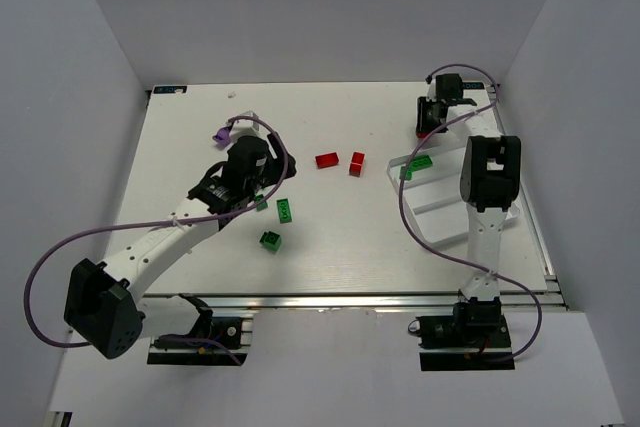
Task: Sort the legos into containers by color
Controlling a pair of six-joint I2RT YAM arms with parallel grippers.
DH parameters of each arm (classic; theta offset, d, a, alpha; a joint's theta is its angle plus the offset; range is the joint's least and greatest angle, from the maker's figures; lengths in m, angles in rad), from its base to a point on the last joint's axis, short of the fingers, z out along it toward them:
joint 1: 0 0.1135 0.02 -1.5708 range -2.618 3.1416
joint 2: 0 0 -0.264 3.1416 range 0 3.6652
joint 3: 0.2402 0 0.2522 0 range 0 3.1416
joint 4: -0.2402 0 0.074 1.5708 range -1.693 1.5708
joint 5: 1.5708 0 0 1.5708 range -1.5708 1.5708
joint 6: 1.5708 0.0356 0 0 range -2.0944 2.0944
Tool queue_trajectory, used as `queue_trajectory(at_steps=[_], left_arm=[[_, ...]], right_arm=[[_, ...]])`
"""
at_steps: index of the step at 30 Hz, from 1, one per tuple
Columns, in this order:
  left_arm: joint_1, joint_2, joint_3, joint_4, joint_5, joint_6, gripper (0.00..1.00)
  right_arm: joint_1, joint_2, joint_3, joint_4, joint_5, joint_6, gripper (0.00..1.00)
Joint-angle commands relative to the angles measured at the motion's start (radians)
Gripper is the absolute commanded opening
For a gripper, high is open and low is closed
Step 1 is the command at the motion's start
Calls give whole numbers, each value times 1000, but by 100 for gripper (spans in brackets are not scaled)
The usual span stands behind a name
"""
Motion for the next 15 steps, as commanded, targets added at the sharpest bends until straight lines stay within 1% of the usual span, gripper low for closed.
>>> queue_trajectory(at_steps=[1,3,5,6,7,8,9,10,11,12,13,14,15], left_arm=[[1,12,29,27,15,10,80],[2,12,24,36,18,12,81],[2,8,17,44,21,15,81],[2,4,12,48,20,18,81],[2,0,8,54,20,18,81],[2,-6,-5,69,20,18,82],[2,-9,-11,77,21,18,83],[2,-11,-15,83,23,17,83],[2,-12,-21,99,26,14,84],[2,-14,-31,105,35,12,84],[2,-12,-35,111,41,12,84],[2,-12,-38,122,44,10,84],[2,-11,-41,125,54,10,84]], right_arm=[[-9,-110,-46,98,-104,-59,3],[-14,-174,-81,126,-170,-95,0],[-23,-245,-138,149,-291,-125,0],[-29,-271,-155,145,-354,-182,0],[-32,-326,-173,137,-468,-210,0],[-41,-354,-219,119,-532,-244,0],[-41,-384,-244,105,-596,-322,0],[-41,-439,-269,87,-703,-368,0],[-40,-463,-304,17,-745,-426,0],[-41,-483,-315,-28,-774,-530,0],[-41,-515,-327,-64,-840,-578,0],[-41,-529,-345,-161,-860,-632,0],[-41,-542,-358,-206,-868,-687,0]])
